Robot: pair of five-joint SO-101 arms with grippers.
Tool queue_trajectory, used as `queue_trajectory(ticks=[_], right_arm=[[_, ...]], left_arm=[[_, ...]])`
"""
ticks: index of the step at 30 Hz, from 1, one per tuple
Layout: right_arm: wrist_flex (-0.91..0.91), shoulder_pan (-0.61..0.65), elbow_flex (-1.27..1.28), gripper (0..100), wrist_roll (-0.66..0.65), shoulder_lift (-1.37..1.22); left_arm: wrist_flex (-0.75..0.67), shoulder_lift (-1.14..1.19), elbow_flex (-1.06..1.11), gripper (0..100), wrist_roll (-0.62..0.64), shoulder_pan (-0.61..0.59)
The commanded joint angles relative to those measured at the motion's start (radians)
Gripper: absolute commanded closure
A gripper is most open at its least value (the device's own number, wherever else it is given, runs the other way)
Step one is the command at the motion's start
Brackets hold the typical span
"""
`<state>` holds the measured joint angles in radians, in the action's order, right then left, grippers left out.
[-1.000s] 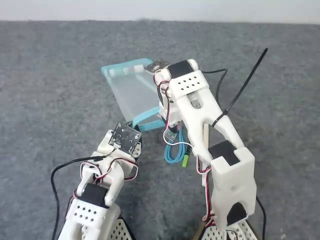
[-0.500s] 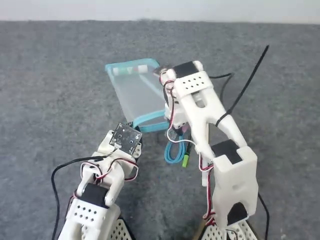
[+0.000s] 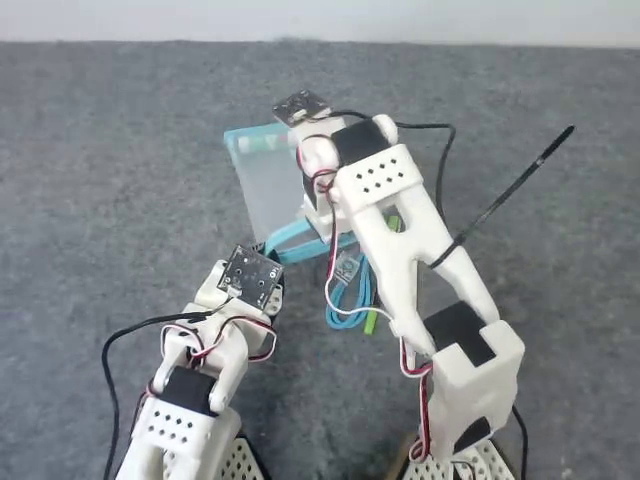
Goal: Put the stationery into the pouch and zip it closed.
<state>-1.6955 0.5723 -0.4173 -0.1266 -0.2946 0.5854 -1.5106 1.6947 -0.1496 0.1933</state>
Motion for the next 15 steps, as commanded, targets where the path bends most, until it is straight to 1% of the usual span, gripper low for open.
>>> queue_trajectory(ticks=[1, 4, 7, 9, 13, 15], right_arm=[[0.045, 0.062, -0.06, 98.9, 0.015, 0.088], [0.061, 0.068, -0.06, 96.8, 0.041, 0.088], [0.044, 0.064, -0.06, 87.2, 0.041, 0.099], [0.022, 0.051, -0.064, 83.5, 0.034, 0.125], [-0.008, 0.033, -0.058, 84.2, -0.011, 0.242], [-0.033, 0.027, -0.058, 84.2, -0.015, 0.311]], left_arm=[[-0.005, -0.014, -0.01, 99, -0.015, 0.015], [-0.005, -0.014, -0.01, 99, -0.015, 0.014], [-0.003, -0.014, -0.01, 99, -0.015, 0.014], [-0.003, -0.014, -0.01, 99, -0.015, 0.014], [-0.003, -0.014, -0.01, 99, -0.014, 0.008], [-0.005, -0.014, -0.013, 99, -0.014, -0.017]])
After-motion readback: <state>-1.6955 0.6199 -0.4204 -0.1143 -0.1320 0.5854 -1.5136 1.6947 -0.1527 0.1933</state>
